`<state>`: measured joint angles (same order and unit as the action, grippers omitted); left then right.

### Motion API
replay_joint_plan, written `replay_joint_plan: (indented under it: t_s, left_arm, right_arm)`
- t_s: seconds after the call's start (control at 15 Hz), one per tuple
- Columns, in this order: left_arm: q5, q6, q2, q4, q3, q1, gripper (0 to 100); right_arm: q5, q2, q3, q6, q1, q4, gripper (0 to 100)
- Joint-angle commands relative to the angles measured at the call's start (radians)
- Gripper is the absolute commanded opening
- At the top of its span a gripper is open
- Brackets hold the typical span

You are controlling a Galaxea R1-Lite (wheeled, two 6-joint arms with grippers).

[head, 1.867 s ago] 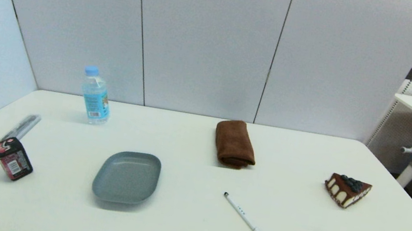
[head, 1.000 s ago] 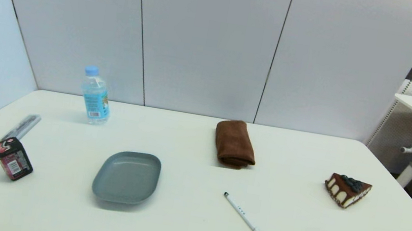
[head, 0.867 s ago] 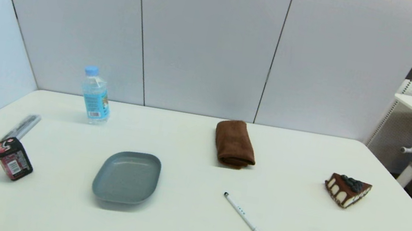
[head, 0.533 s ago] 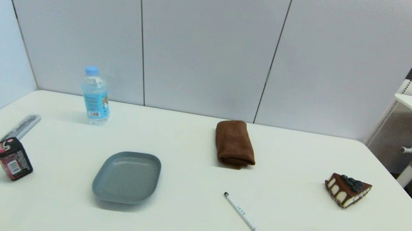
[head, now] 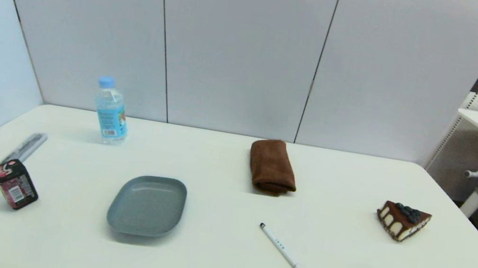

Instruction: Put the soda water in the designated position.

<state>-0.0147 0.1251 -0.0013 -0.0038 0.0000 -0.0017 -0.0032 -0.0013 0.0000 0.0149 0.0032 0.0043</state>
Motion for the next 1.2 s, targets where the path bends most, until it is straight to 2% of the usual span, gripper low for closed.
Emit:
replay_joint_plan:
  t_s: [0.07,0.47,0.8,1.2]
  left_arm:
    - [-0.002,0.014,0.001,-0.004,0.000,0.000,100]
    - [-0.002,0.011,0.152,-0.008,0.000,-0.001,100]
    - [0.004,0.018,0.448,0.021,-0.301,-0.011,100]
    - [-0.001,0.013,0.871,0.010,-0.788,-0.011,100]
  right_arm:
    - [0.000,0.001,0.002,0.000,0.000,0.000,100]
    - [0.000,0.001,0.002,0.000,0.000,0.000,100]
    - [0.000,0.001,0.002,0.000,0.000,0.000,100]
    - [0.000,0.001,0.002,0.000,0.000,0.000,100]
